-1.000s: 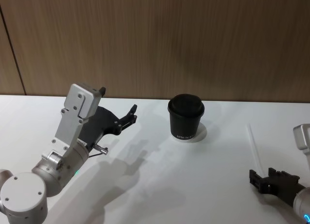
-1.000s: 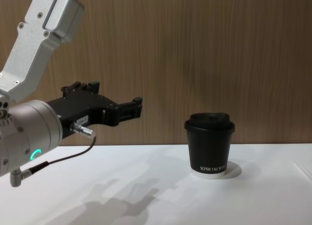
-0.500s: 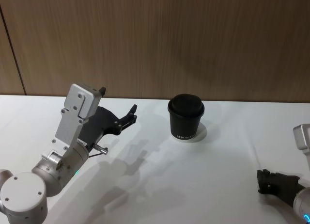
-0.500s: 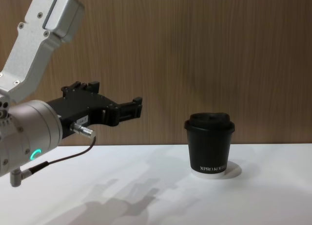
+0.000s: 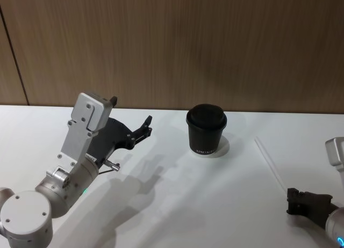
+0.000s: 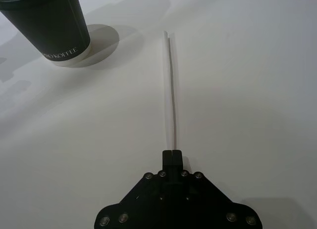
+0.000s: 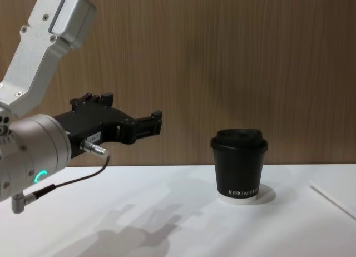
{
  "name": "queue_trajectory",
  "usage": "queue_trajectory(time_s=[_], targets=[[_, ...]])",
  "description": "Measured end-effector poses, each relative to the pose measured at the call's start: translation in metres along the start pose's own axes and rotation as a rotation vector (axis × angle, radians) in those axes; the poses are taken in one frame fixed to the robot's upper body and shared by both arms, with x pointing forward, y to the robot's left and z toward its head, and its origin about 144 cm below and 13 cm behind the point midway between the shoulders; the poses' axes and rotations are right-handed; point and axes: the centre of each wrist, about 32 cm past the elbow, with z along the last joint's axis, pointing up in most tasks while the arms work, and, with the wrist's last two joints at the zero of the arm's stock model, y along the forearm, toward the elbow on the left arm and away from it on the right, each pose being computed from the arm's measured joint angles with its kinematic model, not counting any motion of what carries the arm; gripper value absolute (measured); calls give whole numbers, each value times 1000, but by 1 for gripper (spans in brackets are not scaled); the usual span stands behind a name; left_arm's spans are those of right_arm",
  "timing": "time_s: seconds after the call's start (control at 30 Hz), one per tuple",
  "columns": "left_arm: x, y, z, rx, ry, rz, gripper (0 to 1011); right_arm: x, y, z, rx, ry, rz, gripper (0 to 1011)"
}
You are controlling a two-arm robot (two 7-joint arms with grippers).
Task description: Pick up the straw with one hand, pass it to the other hand, and insert it into the cup.
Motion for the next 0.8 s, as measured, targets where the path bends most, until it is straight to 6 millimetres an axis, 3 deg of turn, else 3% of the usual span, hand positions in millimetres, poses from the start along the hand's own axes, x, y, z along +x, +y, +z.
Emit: queue_trajectory(time_s=[0.8], targets=[[0,0,0,0,0,0,1001,3,-3,-1,41,-8,8,0]])
